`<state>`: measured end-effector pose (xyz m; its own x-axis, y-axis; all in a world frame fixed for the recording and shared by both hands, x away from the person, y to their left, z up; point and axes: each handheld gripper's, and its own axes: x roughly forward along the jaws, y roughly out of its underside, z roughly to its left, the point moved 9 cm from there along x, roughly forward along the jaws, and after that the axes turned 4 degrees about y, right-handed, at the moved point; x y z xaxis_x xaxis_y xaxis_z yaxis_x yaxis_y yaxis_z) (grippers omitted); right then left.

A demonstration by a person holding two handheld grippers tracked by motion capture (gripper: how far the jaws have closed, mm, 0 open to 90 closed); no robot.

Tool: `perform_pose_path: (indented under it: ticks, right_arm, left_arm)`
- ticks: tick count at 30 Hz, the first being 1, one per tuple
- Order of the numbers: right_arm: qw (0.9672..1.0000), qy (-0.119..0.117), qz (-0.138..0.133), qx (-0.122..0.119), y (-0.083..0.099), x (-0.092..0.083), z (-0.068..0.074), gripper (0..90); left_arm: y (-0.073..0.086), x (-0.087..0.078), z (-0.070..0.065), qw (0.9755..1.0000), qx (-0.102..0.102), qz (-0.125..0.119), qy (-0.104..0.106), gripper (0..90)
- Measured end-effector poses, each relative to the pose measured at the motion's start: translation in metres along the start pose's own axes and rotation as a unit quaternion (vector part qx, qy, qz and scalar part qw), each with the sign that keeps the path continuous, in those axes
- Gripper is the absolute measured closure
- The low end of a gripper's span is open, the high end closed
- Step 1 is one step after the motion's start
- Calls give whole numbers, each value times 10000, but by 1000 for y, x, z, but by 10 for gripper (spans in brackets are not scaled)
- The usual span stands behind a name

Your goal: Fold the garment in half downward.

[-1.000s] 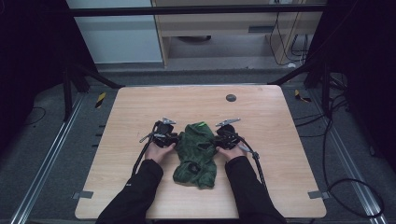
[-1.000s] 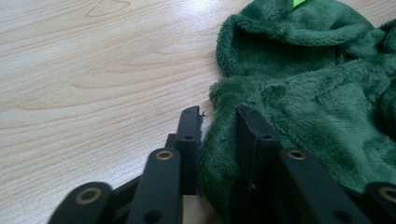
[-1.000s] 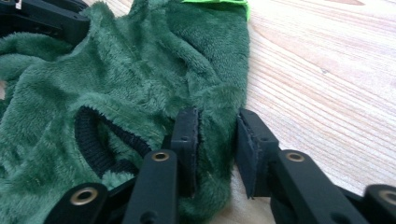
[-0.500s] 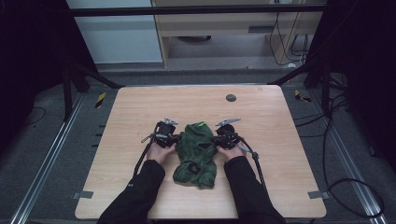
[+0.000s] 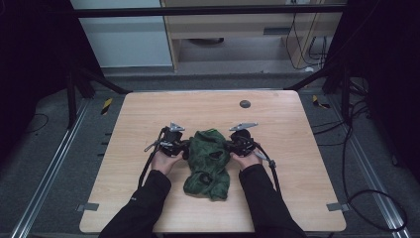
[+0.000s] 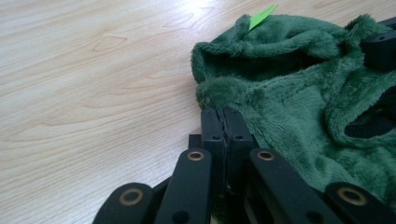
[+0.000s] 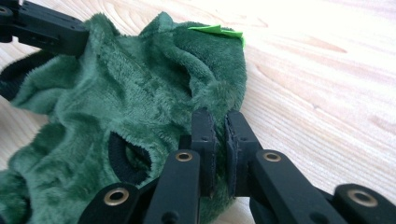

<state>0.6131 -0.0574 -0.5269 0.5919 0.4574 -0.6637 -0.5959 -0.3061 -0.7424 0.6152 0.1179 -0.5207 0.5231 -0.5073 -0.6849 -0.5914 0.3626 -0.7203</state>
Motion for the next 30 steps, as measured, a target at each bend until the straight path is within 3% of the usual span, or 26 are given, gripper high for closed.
perform_pose_path:
  ticks: [10,30]
  right_arm:
    - [9996,-64,-239,-155,-8,-17,4,842]
    - [9960,-260,-588,-615,-6,-50,29,843]
  left_arm:
    - [-5,-22,-12,9996,130,-202,121,894]
    - [2,-58,-34,9978,298,-497,309,895]
